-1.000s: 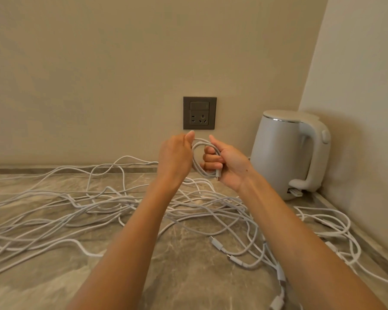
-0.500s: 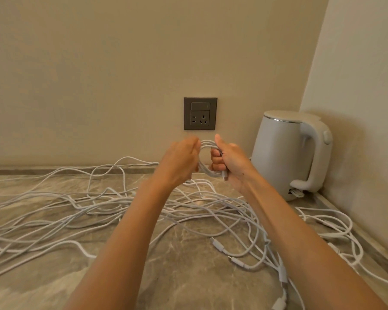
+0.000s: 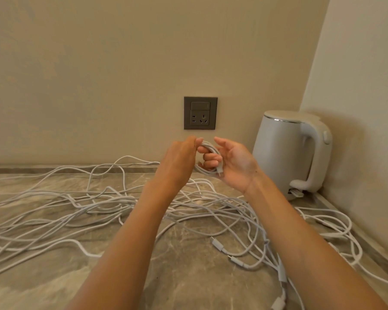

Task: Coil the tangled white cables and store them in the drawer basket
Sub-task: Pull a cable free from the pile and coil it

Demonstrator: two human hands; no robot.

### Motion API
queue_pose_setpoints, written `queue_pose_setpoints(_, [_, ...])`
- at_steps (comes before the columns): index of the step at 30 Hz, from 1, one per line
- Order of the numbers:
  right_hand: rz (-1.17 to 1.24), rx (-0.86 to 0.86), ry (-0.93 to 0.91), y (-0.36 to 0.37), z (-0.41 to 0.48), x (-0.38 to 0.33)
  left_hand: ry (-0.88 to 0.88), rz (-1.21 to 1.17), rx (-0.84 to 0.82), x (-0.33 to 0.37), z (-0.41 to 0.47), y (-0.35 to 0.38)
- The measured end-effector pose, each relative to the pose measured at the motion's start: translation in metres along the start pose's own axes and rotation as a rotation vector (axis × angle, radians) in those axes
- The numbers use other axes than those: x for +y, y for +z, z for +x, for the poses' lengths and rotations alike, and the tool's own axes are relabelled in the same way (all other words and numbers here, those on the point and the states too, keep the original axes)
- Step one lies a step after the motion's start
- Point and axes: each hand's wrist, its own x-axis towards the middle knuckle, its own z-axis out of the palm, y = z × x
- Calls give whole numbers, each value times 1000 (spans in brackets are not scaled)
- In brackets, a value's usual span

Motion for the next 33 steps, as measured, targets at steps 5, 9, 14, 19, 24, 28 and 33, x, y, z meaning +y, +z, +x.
queue_pose_setpoints(5, [-163, -55, -25, -6, -4, 1, -34, 46, 61, -4, 2, 0])
queue_pose_setpoints(9, [-318, 28, -86, -7, 0, 1, -60, -19, 102, -4, 4, -1])
queue_pose_setpoints(14, [-337, 79, -159, -5, 6, 5, -117, -253, 79, -6, 4, -1])
queue_pose_setpoints(19, [-477, 140, -229, -6, 7, 5, -103, -189, 86, -9, 5, -1])
queue_pose_setpoints(24, [-1023, 297, -312, 0, 2, 5, -92, -125, 210, -12, 6, -5])
queue_pose_setpoints(28, [-1236, 475, -467, 1, 7, 9, -29, -242, 181, 3, 5, -4])
queue_pose_setpoints(33, [-993, 670, -563, -5, 10, 6, 20, -402, -13, 25, 2, 7])
